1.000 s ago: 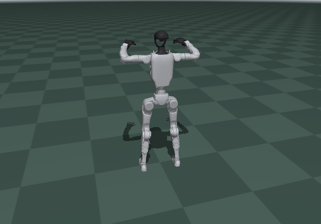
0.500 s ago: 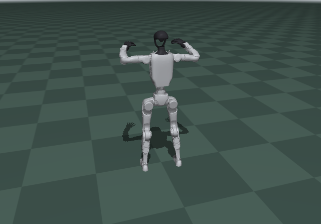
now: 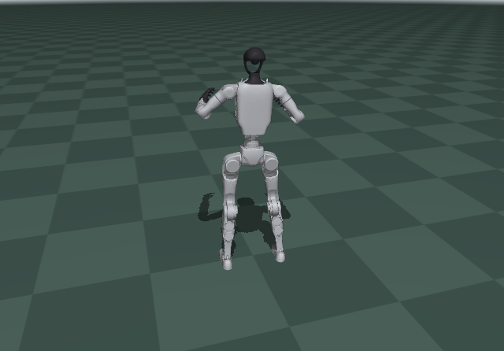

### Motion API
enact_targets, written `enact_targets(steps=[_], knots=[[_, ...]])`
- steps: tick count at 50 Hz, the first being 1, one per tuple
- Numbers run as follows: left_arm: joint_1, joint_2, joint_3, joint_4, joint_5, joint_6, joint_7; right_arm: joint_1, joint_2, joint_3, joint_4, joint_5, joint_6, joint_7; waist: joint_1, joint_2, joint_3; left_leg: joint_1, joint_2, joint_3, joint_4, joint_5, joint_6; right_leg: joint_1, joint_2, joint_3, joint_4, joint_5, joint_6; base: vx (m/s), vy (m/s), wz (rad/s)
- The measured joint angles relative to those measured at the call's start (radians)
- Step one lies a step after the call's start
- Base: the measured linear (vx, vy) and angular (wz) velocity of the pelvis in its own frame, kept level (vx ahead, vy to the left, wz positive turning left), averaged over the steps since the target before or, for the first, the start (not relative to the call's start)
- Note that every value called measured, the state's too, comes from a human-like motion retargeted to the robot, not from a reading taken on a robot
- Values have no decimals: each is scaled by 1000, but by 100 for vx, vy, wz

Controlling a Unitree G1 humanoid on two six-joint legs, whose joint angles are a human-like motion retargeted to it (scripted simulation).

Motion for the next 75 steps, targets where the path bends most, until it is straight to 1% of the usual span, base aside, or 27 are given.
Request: enact_targets(steps=[2,5,10,13,14,15,17,20,23,25,27,30,32,35,37,40,42,46,50,53,56,60,63,65,68,71,75], knots=[[11,-116,-21,59,-66,11,35,-15,59,47,44,50,9,-48,1,-4,-5,-3,0,8,-2,-4,5,-30,-1,5,44,-15,7,0,0,0],[28,-302,-32,145,-197,41,91,-38,124,111,131,93,44,-117,-9,1,5,5,1,8,-5,-2,3,1,1,5,-4,-1,-5,0,0,0],[80,-543,-37,240,-445,69,213,-56,180,220,294,116,95,-211,-13,-3,12,14,3,15,-8,-4,3,8,3,9,-11,-1,-9,2,0,-2],[114,-635,-57,275,-643,63,252,-49,193,278,393,121,119,-255,-8,-5,12,18,5,19,-10,-7,2,12,4,11,-16,-1,-10,5,0,-10],[126,-644,-47,290,-818,70,297,-68,179,352,454,91,137,-283,-5,-3,4,23,7,28,-14,4,9,11,7,18,-14,-7,-18,4,-1,-41],[139,-645,-30,306,-1049,81,361,-98,158,454,527,47,159,-319,-3,1,-7,30,9,41,-21,22,20,7,10,29,-10,-17,-30,4,-1,-41],[146,-650,-46,358,-1079,98,351,-97,175,502,623,54,161,-327,1,-2,-15,33,10,44,-22,20,19,8,11,30,-11,-18,-30,5,-1,-16],[129,-638,-89,478,-973,125,325,-96,212,548,784,72,163,-336,11,-4,-27,36,12,47,-22,15,18,11,12,31,-11,-21,-28,5,-1,-4],[93,-612,-164,650,-683,140,324,-106,264,574,969,109,155,-359,16,-5,-40,40,13,48,-21,9,17,11,13,32,-3,-27,-24,2,0,-1],[58,-610,-223,797,-439,147,347,-128,306,575,1107,139,144,-376,14,-5,-44,44,14,48,-18,5,15,18,14,33,-8,-28,-22,0,0,0],[44,-618,-268,930,-268,159,377,-137,339,562,1212,169,142,-388,8,-3,-51,46,15,48,-17,2,14,20,15,34,-8,-30,-20,0,0,0],[26,-650,-276,1105,-142,172,392,-156,377,520,1325,216,136,-390,-3,0,-55,49,16,49,-14,-2,14,24,17,35,-7,-32,-21,0,0,0],[27,-660,-236,1157,-149,175,377,-156,386,488,1342,242,131,-381,-9,2,-52,51,17,49,-12,-3,13,27,18,36,-7,-33,-22,0,0,0],[33,-641,-155,1127,-213,181,328,-136,381,453,1300,266,125,-359,-15,3,-47,54,18,50,-11,-4,13,30,19,35,-7,-33,-25,0,0,0],[26,-600,-118,1038,-257,184,297,-114,366,447,1244,272,120,-340,-15,3,-45,54,18,49,-10,-3,13,32,19,33,-7,-32,-26,0,0,0],[-26,-499,-97,861,-305,178,283,-81,336,459,1157,272,116,-297,-5,-1,-53,48,17,53,-9,-5,17,0,16,33,42,-46,-25,0,0,0],[-101,-422,-88,732,-314,167,285,-65,311,466,1107,268,119,-266,-7,5,-53,50,16,44,-11,0,14,28,16,27,-4,-30,-23,0,0,0],[-352,-250,-81,529,-298,141,341,-49,262,470,1014,274,118,-194,-6,10,-63,48,13,39,-12,3,18,30,13,22,-5,-27,-19,0,0,0],[-710,-91,-136,465,-220,140,411,-53,220,458,932,288,108,-136,-20,20,-74,42,10,36,-11,7,19,26,10,19,-5,-23,-13,0,0,0],[-1011,-1,-254,525,-163,162,454,-72,194,453,883,296,101,-116,-41,32,-79,36,10,37,-9,9,17,20,10,19,-5,-20,-9,0,0,0],[-1331,46,-439,678,-166,184,471,-106,174,459,848,302,99,-113,-64,44,-75,28,11,41,-5,9,10,12,11,20,-5,-17,-4,0,0,0],[-1676,52,-702,938,-274,203,451,-146,143,492,807,306,98,-132,-103,66,-75,15,15,48,-5,11,-1,-3,14,22,-7,-11,0,0,0,0],[-1860,36,-891,1132,-403,205,440,-176,119,523,776,331,88,-170,-137,82,-74,4,17,54,-5,13,-9,-16,15,23,-8,-7,3,0,0,0],[-1939,25,-978,1237,-452,232,434,-189,109,537,754,329,91,-188,-164,93,-74,-1,18,57,-6,14,-15,-23,17,24,-9,-4,4,0,0,0],[-2011,15,-1043,1336,-463,274,403,-199,107,531,724,269,112,-162,-200,109,-70,-7,20,58,-5,15,-16,-31,18,24,-7,-3,2,0,0,0],[-2036,3,-1053,1363,-459,286,386,-193,117,516,706,242,123,-149,-218,113,-68,-9,20,58,-4,15,-16,-33,19,23,-6,-4,1,0,0,0],[-2027,32,-1010,1233,-472,262,432,-199,180,428,659,199,188,-189,-241,95,-54,-13,13,50,-8,7,-1,-41,13,21,-1,4,3,0,0,0]])
